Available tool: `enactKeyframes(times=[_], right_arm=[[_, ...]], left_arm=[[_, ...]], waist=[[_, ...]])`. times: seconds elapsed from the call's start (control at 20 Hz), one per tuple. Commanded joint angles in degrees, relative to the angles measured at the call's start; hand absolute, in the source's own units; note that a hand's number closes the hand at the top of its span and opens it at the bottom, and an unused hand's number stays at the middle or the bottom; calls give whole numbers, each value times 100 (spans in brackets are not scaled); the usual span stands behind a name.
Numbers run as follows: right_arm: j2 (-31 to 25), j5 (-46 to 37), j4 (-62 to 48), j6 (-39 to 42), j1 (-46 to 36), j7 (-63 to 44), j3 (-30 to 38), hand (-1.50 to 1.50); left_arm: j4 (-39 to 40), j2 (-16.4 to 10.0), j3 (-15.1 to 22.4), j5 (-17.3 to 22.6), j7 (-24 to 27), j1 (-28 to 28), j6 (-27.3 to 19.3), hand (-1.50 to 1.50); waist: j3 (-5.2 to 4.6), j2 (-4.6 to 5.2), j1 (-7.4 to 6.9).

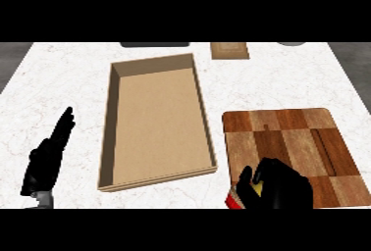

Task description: Pick the lemon from the cutting board and place it in the cardboard box

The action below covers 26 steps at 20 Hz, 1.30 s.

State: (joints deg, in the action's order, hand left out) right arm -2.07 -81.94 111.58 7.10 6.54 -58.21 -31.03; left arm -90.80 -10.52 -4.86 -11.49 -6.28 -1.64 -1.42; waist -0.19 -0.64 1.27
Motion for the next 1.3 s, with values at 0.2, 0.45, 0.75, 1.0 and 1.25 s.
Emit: enactKeyframes(times=[0.2, 0.45, 0.75, 1.0, 1.25], right_arm=[[202, -577, 1457, -518, -701, -713, -1624, 150], [204, -30, 861, -555, -2343, -1400, -1699, 150], [204, 751, 259, -477, -3897, -2116, -1345, 150], [204, 1597, -1076, -893, -4818, -1743, -273, 150], [204, 2173, -2179, -1165, -5582, -1741, -2, 150]], left_arm=[[175, -31, -51, -1, 79, 192, 19, 0], [173, 297, 306, -284, 123, 198, -179, 0], [-148, 292, 347, -252, -139, 138, -99, 0], [294, 257, 272, -206, 72, 447, -41, 0], [5, 73, 169, -49, -11, 242, 182, 0]], waist=[[14, 29, -112], [13, 70, -208], [11, 58, -272], [9, 103, -334], [13, 86, -409]])
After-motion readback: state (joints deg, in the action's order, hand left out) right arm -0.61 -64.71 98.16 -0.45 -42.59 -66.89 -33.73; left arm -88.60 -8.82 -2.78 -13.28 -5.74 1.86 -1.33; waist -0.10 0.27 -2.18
